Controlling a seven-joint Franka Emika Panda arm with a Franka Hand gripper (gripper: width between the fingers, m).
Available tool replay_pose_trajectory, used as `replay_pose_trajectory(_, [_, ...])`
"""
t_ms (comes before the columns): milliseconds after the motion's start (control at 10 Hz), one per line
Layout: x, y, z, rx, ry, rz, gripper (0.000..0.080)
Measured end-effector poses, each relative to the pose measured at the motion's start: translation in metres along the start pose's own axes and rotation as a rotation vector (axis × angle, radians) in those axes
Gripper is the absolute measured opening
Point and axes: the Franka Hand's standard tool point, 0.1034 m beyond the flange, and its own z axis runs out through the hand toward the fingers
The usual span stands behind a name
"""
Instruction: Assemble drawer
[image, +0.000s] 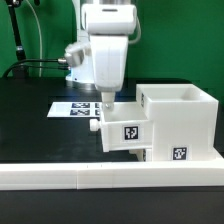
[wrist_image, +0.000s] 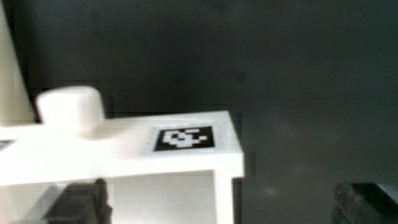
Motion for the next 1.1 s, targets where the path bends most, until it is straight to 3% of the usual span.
replay_pose_trajectory(100, [-0.009, 0.001, -0.01, -0.001, -0.008, -0.013, 0.064])
replay_pose_trajectory(300, [-0.032, 0.0, -0.015, 0.005, -0.016, -0.018, 0.0648])
replay_pose_trajectory(700, [-0.034, -0.002, -0.012, 0.011, -0.008, -0.02, 0.0649])
replay_pose_trajectory(1100, [-0.052, 0.005, 0.016, 0.024, 0.156, -0.078, 0.0649])
